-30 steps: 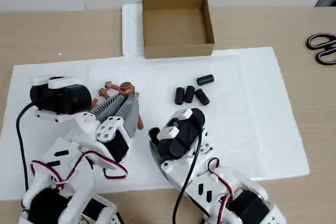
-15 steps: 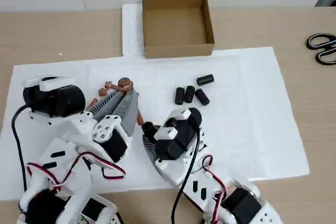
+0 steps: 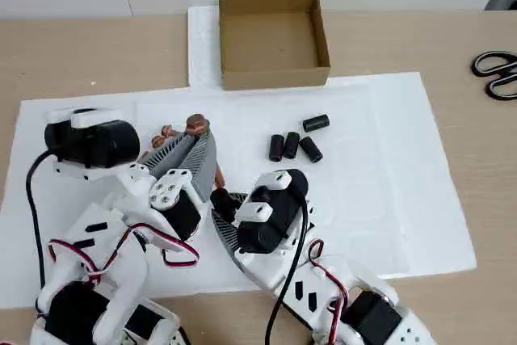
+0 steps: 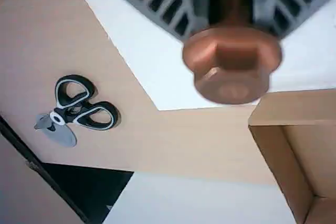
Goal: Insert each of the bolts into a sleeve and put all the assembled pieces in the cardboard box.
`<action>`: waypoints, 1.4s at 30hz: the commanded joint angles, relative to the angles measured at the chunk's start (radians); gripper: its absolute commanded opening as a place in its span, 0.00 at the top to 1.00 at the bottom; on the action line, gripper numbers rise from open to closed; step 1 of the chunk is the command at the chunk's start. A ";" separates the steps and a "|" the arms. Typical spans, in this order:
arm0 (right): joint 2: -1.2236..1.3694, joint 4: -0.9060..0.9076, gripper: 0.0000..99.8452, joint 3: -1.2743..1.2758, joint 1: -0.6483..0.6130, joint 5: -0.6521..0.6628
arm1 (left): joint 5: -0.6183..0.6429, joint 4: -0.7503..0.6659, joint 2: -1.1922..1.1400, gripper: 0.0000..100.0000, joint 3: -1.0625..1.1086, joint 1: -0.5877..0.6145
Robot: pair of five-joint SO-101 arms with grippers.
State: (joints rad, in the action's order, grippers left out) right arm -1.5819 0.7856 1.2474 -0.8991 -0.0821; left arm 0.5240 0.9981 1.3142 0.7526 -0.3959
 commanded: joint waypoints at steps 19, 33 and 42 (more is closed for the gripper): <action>-0.007 -0.033 1.00 -0.069 0.051 0.011 | 0.006 -0.032 -0.006 1.00 0.010 -0.006; 0.001 -0.079 1.00 -0.074 0.048 0.012 | 0.006 -0.049 -0.006 1.00 0.048 -0.006; 0.001 -0.093 1.00 -0.094 0.054 0.055 | 0.003 -0.018 0.000 1.00 0.071 -0.087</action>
State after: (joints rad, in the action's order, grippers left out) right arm -1.5789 0.7365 1.2306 -0.8531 -0.0422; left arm 0.5163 0.9720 1.3203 0.8186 -0.4526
